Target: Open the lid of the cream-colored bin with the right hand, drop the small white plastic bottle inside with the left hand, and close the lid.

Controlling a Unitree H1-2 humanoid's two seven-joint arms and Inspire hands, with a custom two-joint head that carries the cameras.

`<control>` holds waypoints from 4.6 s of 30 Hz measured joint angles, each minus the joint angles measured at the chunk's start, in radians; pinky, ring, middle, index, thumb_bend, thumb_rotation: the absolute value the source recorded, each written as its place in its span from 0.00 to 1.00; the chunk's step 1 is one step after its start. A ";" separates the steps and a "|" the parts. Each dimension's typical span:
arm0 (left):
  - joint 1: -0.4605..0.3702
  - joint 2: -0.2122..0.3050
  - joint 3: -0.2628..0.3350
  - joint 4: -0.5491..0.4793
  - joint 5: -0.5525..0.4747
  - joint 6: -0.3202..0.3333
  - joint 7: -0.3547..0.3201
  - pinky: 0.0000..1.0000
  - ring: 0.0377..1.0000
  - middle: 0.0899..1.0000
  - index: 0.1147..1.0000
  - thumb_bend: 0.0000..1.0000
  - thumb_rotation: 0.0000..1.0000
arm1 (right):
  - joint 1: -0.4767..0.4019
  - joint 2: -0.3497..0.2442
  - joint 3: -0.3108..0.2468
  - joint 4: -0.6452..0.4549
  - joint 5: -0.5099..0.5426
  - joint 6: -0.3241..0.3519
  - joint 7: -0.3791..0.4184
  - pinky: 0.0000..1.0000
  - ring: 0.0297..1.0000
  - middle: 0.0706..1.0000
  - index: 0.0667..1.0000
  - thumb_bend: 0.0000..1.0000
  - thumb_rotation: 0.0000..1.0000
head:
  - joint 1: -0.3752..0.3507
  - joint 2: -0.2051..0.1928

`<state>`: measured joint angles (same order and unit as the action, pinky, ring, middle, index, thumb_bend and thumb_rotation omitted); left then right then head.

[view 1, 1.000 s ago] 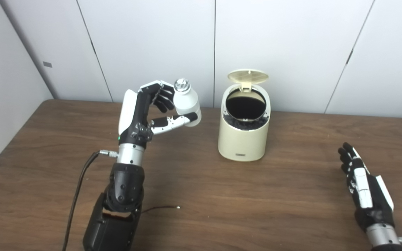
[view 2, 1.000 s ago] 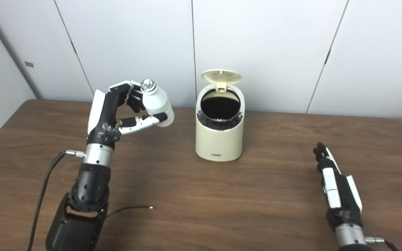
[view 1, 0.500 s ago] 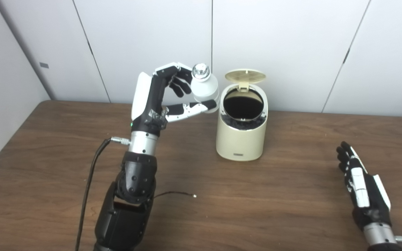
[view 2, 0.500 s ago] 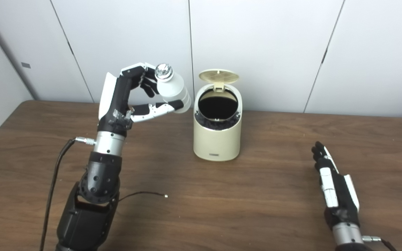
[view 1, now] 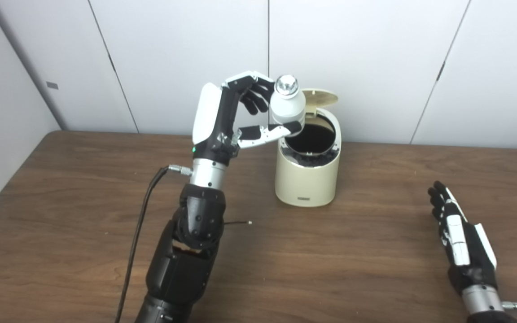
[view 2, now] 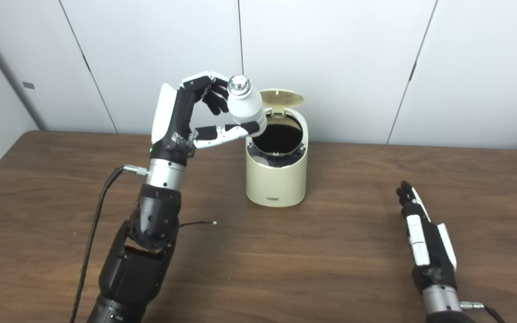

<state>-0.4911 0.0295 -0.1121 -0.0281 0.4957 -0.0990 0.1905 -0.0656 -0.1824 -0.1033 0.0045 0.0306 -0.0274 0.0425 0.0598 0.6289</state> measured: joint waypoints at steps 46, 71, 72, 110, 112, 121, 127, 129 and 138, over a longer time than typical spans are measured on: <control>-0.065 -0.042 -0.040 0.415 0.059 -0.247 0.252 0.36 0.38 0.47 0.44 0.50 0.00 | -0.013 -0.001 0.010 0.013 -0.002 -0.004 -0.001 0.98 0.97 0.95 0.97 0.61 1.00 | -0.005 -0.014; -0.080 -0.048 -0.044 0.465 0.075 -0.256 0.282 0.26 0.42 0.39 0.46 0.50 0.00 | -0.009 0.003 0.007 0.007 0.005 -0.003 -0.002 0.96 0.95 0.93 0.92 0.62 1.00 | -0.003 -0.008; -0.079 -0.050 -0.042 0.460 0.074 -0.248 0.281 0.25 0.42 0.39 0.47 0.50 0.00 | -0.009 0.003 0.007 0.007 0.002 -0.003 -0.004 0.96 0.95 0.93 0.92 0.62 1.00 | -0.005 -0.008; -0.069 -0.022 -0.061 0.400 0.081 -0.191 0.237 0.41 0.37 0.45 0.51 0.49 0.00 | -0.011 0.022 -0.004 0.006 0.010 -0.002 -0.007 0.97 0.95 0.90 0.83 0.63 0.98 | -0.009 -0.006; -0.069 -0.021 -0.063 0.401 0.080 -0.196 0.236 0.47 0.38 0.45 0.51 0.49 0.00 | -0.011 0.022 -0.004 0.006 0.013 -0.002 -0.007 0.97 0.95 0.90 0.84 0.64 0.98 | -0.011 -0.005; -0.069 -0.018 -0.071 0.409 0.080 -0.199 0.236 0.52 0.40 0.46 0.49 0.50 0.00 | -0.011 0.021 -0.005 0.007 0.023 -0.002 -0.005 0.95 0.95 0.90 0.83 0.66 0.98 | -0.006 -0.006; -0.069 -0.016 -0.071 0.410 0.079 -0.199 0.231 0.47 0.39 0.48 0.48 0.50 0.00 | -0.012 0.021 -0.005 0.007 0.023 -0.002 -0.006 0.95 0.95 0.89 0.83 0.65 0.97 | -0.006 -0.006; -0.069 -0.014 -0.071 0.410 0.078 -0.199 0.227 0.46 0.39 0.49 0.47 0.50 0.00 | -0.014 0.021 -0.005 0.009 0.023 -0.002 -0.006 0.95 0.95 0.90 0.83 0.64 0.98 | -0.008 -0.008; -0.069 -0.011 -0.071 0.410 0.075 -0.198 0.204 0.49 0.50 0.63 0.60 0.67 0.00 | -0.015 0.021 -0.004 0.011 0.016 -0.003 -0.007 0.94 0.94 0.90 0.87 0.63 0.99 | -0.008 -0.008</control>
<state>-0.5601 0.0181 -0.1835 0.3820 0.5712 -0.2970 0.3942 -0.0804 -0.1618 -0.1075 0.0156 0.0463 -0.0305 0.0359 0.0522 0.6213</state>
